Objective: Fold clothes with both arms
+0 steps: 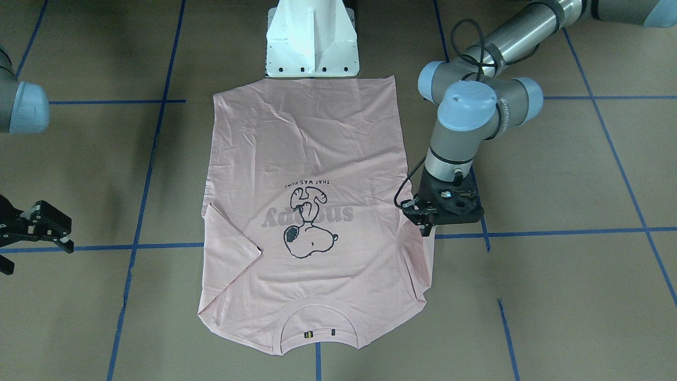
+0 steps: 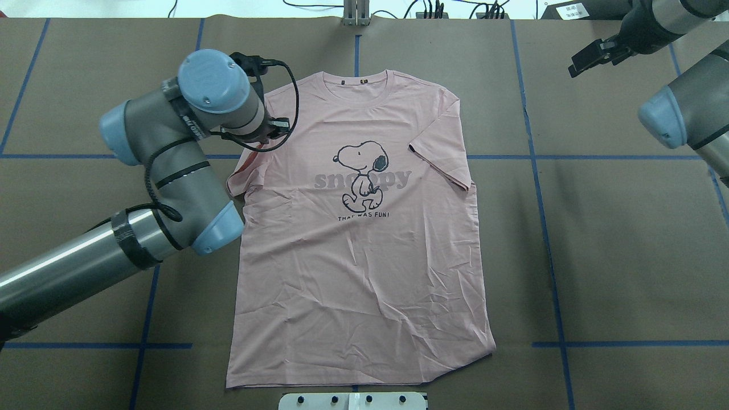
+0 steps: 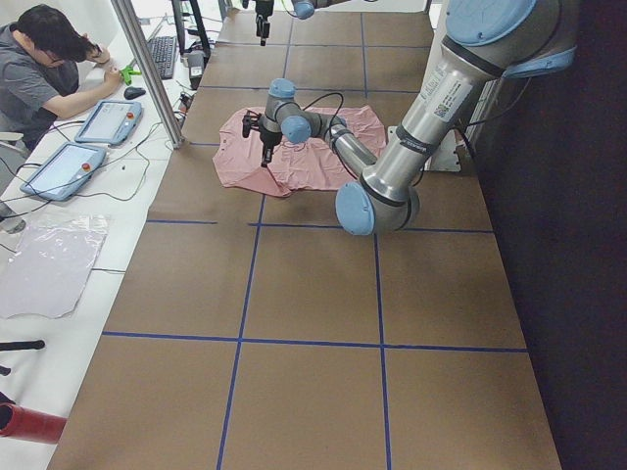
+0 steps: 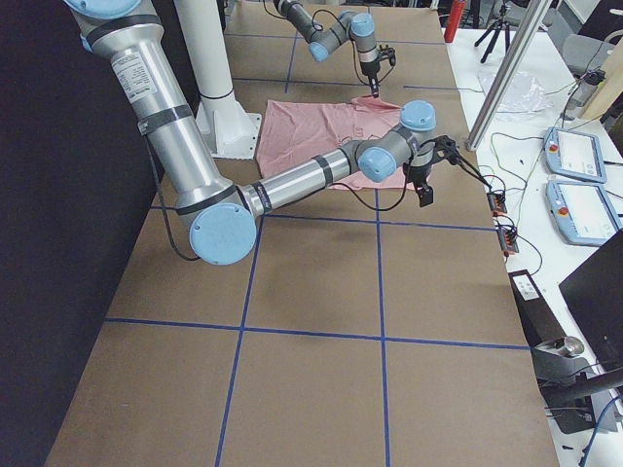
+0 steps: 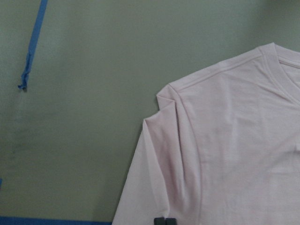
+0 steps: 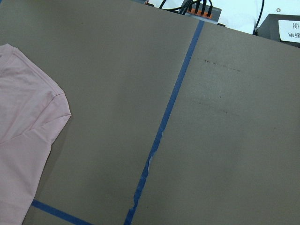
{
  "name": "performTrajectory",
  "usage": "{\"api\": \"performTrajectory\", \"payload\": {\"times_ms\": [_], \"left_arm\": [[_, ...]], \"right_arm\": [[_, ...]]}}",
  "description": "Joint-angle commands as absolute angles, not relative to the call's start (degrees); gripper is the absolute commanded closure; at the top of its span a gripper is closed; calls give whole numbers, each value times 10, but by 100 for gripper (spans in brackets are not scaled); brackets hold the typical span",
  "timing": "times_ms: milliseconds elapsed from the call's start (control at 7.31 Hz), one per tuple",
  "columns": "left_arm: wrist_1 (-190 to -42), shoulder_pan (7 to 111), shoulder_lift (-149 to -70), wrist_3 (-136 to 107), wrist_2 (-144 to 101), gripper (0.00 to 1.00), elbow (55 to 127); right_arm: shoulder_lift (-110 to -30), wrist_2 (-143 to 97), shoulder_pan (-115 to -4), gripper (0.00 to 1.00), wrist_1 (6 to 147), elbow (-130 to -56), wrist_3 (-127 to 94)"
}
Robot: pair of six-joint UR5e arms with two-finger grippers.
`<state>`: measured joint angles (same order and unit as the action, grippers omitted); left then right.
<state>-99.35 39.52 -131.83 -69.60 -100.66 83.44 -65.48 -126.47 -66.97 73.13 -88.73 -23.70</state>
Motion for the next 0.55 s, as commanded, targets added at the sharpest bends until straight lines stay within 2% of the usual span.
{"api": "performTrajectory", "payload": {"times_ms": [0, 137, 274, 411], "left_arm": [[-975, 375, -1391, -738, -991, 100, 745], [-976, 375, -1391, -727, -990, 65, 738], [-967, 375, -1393, -680, -993, 1, 740], [-942, 376, -1397, -672, -995, 0, 755]], "right_arm": [[-656, -1265, -670, 0, 731, -896, -238], [-657, -1265, -670, 0, 731, -904, -240], [-657, -1265, -669, 0, 731, -915, -258], [-657, -1265, -665, 0, 731, -929, -284]]}}
